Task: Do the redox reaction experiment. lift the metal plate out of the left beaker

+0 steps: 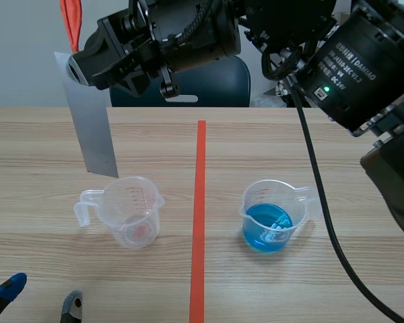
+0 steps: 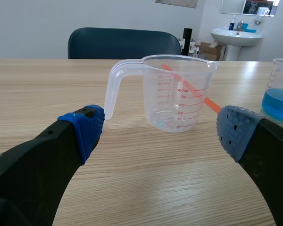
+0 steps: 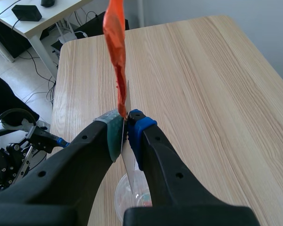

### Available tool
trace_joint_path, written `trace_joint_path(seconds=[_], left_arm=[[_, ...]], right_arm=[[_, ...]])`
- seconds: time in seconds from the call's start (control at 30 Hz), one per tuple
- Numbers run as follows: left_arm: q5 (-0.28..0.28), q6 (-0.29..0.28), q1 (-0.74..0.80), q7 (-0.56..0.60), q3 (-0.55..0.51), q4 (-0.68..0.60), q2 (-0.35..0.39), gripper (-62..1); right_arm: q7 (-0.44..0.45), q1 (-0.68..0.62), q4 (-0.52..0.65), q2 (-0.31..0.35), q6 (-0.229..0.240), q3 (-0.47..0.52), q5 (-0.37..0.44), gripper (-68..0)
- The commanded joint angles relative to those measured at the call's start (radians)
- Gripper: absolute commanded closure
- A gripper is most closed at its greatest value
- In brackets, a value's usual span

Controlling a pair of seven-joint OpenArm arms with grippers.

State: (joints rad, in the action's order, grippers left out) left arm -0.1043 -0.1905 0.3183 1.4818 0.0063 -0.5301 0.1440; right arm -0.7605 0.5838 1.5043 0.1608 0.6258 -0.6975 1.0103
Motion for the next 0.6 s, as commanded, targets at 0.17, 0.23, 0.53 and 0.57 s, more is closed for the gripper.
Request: trace_joint_path(seconds=[0.17, 0.23, 0.53, 0.57], left_arm=[[0.007, 0.001, -0.009, 0.018, -0.005, -0.017, 0.003, -50.8], [0.007, 0.001, -0.009, 0.018, -0.005, -0.017, 0.003, -50.8], [0.007, 0.001, -0.009, 0.018, -0.005, -0.017, 0.003, -50.8], [0.007, 0.001, -0.009, 0.018, -0.005, -0.017, 0.003, -50.8]], right_arm=[[0.014, 0.023, 0.023, -0.001, 0.004, 0.009, 0.011, -0.6], [0.014, 0.023, 0.023, -0.001, 0.004, 0.009, 0.011, -0.6], [0.006, 0.023, 0.023, -0.001, 0.004, 0.009, 0.011, -0.6], [0.006, 0.023, 0.023, -0.001, 0.004, 0.009, 0.011, -0.6]])
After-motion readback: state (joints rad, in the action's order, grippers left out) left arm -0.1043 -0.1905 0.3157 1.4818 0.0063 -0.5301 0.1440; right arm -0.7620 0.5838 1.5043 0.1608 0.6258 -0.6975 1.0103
